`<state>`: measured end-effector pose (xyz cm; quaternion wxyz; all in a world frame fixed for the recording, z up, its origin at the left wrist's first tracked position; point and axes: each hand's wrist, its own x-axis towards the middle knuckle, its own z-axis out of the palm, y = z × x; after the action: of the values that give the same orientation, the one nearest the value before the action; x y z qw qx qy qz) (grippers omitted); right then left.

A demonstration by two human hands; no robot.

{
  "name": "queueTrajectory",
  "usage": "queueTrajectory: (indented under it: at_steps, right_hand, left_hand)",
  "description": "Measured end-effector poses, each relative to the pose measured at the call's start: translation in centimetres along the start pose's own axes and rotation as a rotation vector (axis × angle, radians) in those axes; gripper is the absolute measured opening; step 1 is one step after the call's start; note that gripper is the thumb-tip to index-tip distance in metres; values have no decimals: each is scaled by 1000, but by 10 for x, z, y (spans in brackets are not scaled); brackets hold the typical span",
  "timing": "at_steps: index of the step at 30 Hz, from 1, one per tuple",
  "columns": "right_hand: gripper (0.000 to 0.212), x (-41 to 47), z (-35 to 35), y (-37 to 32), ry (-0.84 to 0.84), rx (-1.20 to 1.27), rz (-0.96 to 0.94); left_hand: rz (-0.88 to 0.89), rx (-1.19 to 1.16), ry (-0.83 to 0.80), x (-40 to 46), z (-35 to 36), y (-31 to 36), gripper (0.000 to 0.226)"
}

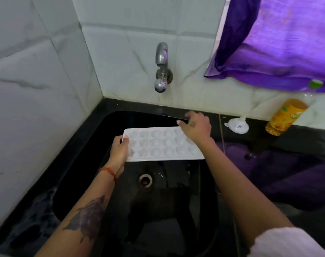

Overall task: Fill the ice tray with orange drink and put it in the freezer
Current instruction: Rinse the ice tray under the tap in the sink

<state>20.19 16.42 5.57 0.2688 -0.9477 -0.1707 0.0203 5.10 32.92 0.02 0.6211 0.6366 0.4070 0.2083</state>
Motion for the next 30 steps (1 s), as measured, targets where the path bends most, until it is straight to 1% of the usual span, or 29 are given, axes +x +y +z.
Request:
queueTrajectory:
  at_steps: [3, 6, 7, 9, 11, 14, 17, 20, 23, 25, 28, 30]
  right_hand:
    - [64, 40, 11, -46, 15, 60, -137]
    - [81, 76, 21, -79, -25, 78, -204]
    - [81, 87, 24, -86, -48, 45, -220]
    - [68, 103, 29, -91, -67, -40, -261]
    - [55, 112, 33, -90, -44, -142, -310]
    - [44, 118, 35, -88, -12, -264, -364]
    - [43, 119, 32, -89, -13, -336, -372]
    - [48, 119, 27, -89, -59, -344, -382]
    - [58, 114, 16, -79, -141, -302, -428]
    - [65, 101, 12, -61, -148, -231, -435]
    - [68, 74, 10, -25, -90, -65, -369]
    - [66, 64, 8, -11, -97, 28, -277]
  left_hand:
    - [-7, -14, 14, 17, -5, -2, 16]
    - [-23, -27, 12, 28, -10, -7, 17]
    - [-28, -32, 8, 31, -11, -9, 16]
    - [-34, -32, -3, 35, -14, -12, 17]
    - [-36, -42, -18, 38, -17, -13, 17]
    - [-37, -27, -48, 40, -20, -14, 15]
    - [-44, -16, -84, 38, -22, -17, 12]
    - [-52, 8, -111, 35, -23, -21, 11]
    - [-61, 3, -119, 31, -25, -21, 12]
    - [-67, -13, -125, 27, -25, -21, 13]
    - [-93, -39, -138, 19, -23, -26, 12]
    - [-108, -49, -138, 13, -20, -27, 12]
